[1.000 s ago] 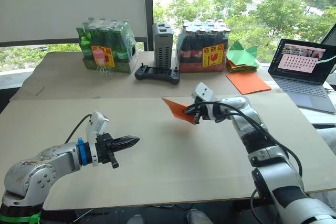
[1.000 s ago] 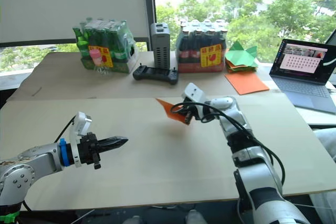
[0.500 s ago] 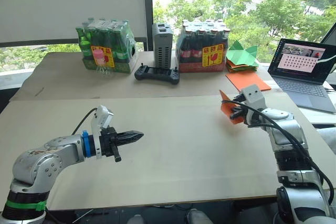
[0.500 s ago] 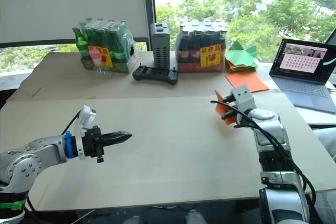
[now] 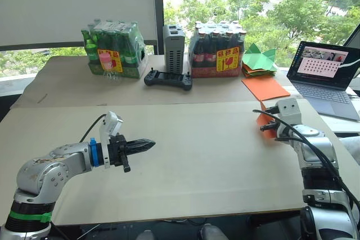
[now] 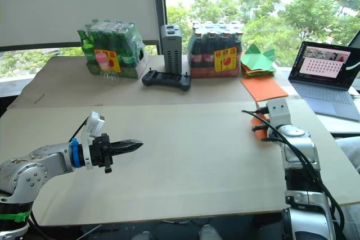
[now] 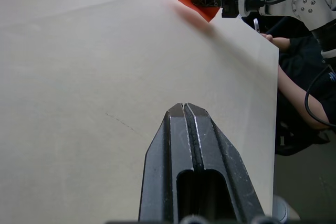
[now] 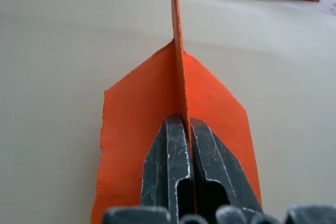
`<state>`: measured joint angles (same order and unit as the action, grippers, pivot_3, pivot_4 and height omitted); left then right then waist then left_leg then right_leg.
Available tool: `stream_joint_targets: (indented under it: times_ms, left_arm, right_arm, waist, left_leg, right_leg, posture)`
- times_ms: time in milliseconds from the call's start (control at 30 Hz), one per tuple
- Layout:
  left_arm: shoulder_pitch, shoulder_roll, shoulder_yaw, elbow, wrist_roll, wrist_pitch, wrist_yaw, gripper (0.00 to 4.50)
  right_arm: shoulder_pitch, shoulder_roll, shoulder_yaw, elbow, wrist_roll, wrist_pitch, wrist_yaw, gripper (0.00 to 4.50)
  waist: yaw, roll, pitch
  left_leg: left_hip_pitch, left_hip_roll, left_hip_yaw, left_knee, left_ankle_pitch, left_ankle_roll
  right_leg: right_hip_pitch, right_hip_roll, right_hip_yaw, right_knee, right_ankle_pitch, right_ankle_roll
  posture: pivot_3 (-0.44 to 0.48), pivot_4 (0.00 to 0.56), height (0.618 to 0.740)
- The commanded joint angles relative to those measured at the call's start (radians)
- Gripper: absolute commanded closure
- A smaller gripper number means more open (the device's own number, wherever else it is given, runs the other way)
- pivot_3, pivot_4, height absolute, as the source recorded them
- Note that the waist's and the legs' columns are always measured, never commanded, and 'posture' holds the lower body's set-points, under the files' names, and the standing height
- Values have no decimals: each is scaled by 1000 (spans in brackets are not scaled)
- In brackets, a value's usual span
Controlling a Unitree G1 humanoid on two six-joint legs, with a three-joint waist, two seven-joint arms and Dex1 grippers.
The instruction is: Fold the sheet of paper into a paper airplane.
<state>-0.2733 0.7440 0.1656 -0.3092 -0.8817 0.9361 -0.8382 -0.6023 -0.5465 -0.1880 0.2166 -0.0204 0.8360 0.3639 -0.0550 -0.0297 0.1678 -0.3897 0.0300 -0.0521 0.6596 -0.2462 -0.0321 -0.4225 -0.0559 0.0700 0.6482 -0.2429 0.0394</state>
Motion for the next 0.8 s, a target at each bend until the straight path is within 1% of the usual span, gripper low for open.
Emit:
stream_joint_targets:
  times_ms: [33,100,167,200,333,433,500,600,700,800]
  left_arm:
    - [-11,4,6,-11,1,-15,-10,4500]
    - [-7,4,9,-14,0,-13,-9,4500]
    - [-4,5,12,-15,-1,-11,-8,4500]
    - [-2,5,13,-16,-1,-12,-8,4500]
    - [1,4,15,-17,-2,-11,-6,4500]
    - [3,3,16,-16,-1,-14,-4,4500]
    - [1,2,16,-13,0,-14,-4,4500]
    - [-1,-2,18,-9,0,-16,0,4500]
    - [-2,-10,24,-5,1,-18,13,4500]
    - [-5,-24,33,-1,0,-19,34,4500]
  right_arm:
    - [-1,-1,-19,-20,21,-6,-17,4181]
    - [-2,2,-22,-21,29,-1,-23,3564]
    - [-6,1,-24,-18,34,0,-34,2841]
    - [-7,0,-24,-16,37,0,-38,2575]
    - [-10,-1,-23,-13,43,-7,-63,1121]
    - [-19,2,-21,-31,31,-52,-103,91]
    - [-26,4,-20,-45,25,-99,-130,38]
    - [-27,25,-26,-93,51,-215,-133,38]
    - [-3,47,-8,-155,88,-314,-80,38]
    - [33,93,7,-240,158,-333,-14,38]
  waist:
    - [0,0,0]
    - [0,0,0]
    - [0,0,0]
    - [0,0,0]
    - [0,0,0]
    - [0,0,0]
    - [0,0,0]
    - [-3,0,0]
    - [-8,0,0]
    - [-7,0,0]
  left_leg:
    - [0,0,0,0,0,0]
    - [0,0,0,0,0,0]
    - [0,0,0,0,0,0]
    - [0,0,0,0,0,0]
    - [0,0,0,0,0,0]
    - [0,0,0,0,0,0]
    - [0,0,0,0,0,0]
    - [0,0,0,0,0,0]
    - [0,0,0,0,0,0]
    - [0,0,0,0,0,0]
  right_leg:
    - [0,0,0,0,0,0]
    - [0,0,0,0,0,0]
    - [0,0,0,0,0,0]
    - [0,0,0,0,0,0]
    - [0,0,0,0,0,0]
    - [0,0,0,0,0,0]
    - [0,0,0,0,0,0]
    - [0,0,0,0,0,0]
    - [0,0,0,0,0,0]
    - [0,0,0,0,0,0]
  posture:
    - [0,150,740]
    - [0,150,740]
    - [0,150,740]
    - [0,150,740]
    - [0,150,740]
    - [0,150,740]
    - [0,150,740]
    - [0,150,740]
    - [0,150,740]
    - [0,150,740]
